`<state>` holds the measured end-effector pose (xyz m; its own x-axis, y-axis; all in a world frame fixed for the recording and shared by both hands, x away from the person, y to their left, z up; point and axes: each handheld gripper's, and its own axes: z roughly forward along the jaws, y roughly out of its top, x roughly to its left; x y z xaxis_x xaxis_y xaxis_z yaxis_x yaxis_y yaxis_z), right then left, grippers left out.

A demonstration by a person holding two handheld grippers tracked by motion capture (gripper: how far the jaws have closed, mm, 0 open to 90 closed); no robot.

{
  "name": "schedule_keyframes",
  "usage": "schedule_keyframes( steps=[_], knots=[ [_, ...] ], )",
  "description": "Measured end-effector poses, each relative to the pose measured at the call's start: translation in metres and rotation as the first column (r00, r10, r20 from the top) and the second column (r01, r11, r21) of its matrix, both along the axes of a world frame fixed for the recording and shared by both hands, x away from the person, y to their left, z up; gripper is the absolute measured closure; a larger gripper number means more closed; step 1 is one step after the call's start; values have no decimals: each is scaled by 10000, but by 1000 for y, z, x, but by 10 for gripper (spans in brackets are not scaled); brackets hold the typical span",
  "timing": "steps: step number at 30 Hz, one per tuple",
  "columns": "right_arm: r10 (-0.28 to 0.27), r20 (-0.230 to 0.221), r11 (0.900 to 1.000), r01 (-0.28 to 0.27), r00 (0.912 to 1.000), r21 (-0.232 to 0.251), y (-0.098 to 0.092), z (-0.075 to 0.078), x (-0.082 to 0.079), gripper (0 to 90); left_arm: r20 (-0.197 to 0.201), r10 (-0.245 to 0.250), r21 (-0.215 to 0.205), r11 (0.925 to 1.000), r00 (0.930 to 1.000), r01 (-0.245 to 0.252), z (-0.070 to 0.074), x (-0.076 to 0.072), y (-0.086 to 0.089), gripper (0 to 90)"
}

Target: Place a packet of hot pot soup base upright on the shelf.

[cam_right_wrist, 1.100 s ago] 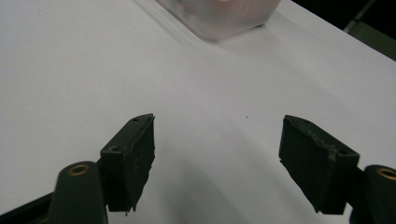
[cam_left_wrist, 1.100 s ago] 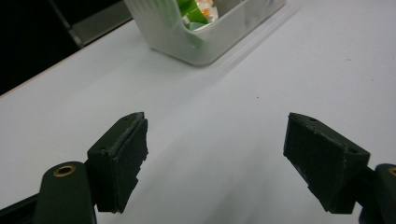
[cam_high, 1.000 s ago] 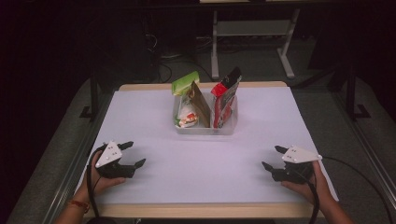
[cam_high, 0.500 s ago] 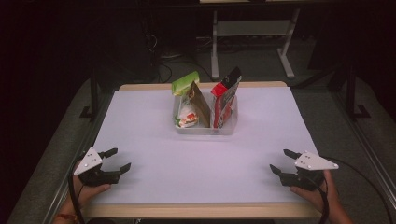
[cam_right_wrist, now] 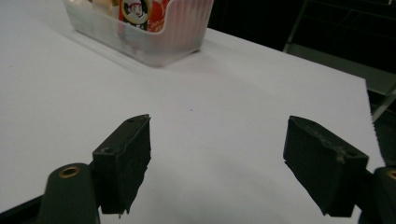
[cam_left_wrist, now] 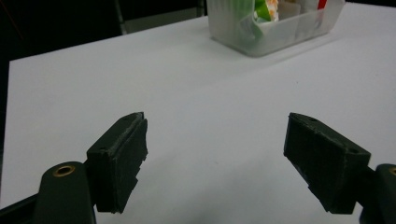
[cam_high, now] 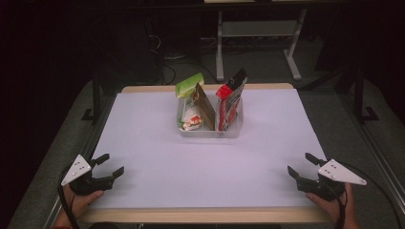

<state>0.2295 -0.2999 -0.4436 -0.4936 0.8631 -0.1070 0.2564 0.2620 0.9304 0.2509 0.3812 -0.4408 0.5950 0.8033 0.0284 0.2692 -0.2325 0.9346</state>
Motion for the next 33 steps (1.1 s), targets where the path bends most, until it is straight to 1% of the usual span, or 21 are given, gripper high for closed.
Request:
schedule_keyframes(
  steps=[2,4,6,8,9,11,13,15,18,22,25,31,33],
  knots=[
    [9,-43,10000,-9,10000,36,0,-1,0,224,18,37,-60,10000,10000,-37,-1,-1,1,208],
    [48,-75,10000,-48,10000,-45,1,-3,1,224,32,24,77,10000,10000,-24,-1,-2,0,208],
    [76,-149,10000,-76,9999,5,2,-5,1,224,56,2,191,9998,10000,-3,-1,-3,-2,208],
    [47,-205,9998,-51,9998,-166,3,-5,1,223,169,-35,71,10000,9999,34,1,-4,-2,208],
    [56,-135,9998,-59,9999,-175,4,-4,0,223,190,-35,-16,10000,9998,35,2,-4,-3,208],
    [128,-58,9998,-128,9999,-128,6,-2,-2,223,255,-48,30,10000,9997,47,2,-5,-5,208],
    [137,-37,9997,-137,9999,-214,7,-2,-3,223,289,-101,71,9999,9995,99,2,-5,-6,208],
    [150,-132,9996,-153,9998,-254,7,-4,-3,224,271,-124,46,9999,9996,122,3,-5,-8,208],
    [187,-136,9995,-191,9997,-251,7,-4,-3,223,298,-168,8,9999,9994,168,4,-4,-9,209],
    [266,-179,9989,-273,9995,-370,10,-4,-3,224,255,-184,85,9998,9995,182,3,-3,-11,210],
    [347,-196,9983,-355,9992,-468,11,-5,-3,223,210,-124,79,9999,9997,122,2,-2,-11,210],
    [453,-184,9977,-462,9988,-504,13,-4,-3,223,206,-23,117,9999,9998,20,2,-2,-13,210],
    [481,-226,9975,-492,9986,-503,14,-4,-3,224,271,26,203,9998,9996,-32,2,-2,-15,211]
  ],
)
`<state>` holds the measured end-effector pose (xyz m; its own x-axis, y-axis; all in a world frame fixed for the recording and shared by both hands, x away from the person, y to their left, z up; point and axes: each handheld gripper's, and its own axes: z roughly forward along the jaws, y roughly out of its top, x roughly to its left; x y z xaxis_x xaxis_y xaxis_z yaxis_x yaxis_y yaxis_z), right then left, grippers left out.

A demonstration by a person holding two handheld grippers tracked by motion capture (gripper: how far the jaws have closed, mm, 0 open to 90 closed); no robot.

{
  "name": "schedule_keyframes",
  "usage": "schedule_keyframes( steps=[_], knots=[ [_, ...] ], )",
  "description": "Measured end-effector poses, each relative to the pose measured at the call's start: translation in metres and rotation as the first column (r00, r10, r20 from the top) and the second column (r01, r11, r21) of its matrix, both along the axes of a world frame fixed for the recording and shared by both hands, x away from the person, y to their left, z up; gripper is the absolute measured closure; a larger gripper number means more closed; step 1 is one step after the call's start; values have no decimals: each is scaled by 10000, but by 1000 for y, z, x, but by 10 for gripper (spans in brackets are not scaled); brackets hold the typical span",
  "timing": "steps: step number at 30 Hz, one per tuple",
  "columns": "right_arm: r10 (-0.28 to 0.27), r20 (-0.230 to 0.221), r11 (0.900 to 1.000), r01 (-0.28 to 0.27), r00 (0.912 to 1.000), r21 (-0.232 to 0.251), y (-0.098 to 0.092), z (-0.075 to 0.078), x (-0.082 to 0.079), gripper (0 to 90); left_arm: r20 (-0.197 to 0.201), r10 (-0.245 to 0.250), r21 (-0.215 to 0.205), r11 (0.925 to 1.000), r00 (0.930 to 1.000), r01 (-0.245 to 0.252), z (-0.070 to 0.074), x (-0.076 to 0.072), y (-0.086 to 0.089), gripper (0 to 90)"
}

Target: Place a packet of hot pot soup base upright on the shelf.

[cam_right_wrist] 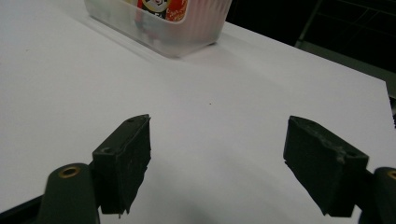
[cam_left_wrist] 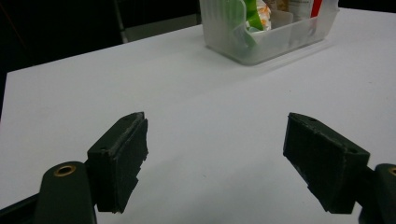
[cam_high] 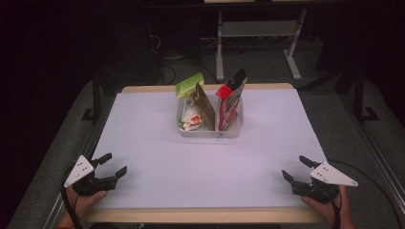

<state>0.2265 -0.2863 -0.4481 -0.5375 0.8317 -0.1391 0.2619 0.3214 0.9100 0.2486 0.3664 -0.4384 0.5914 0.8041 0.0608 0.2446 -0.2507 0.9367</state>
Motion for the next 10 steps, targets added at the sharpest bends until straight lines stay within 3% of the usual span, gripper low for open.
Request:
schedule_keyframes(
  steps=[10],
  knots=[
    [-161,-21,9999,161,9999,-35,-2,0,0,224,-46,126,13,9999,9999,-126,0,6,-6,213]
  ],
)
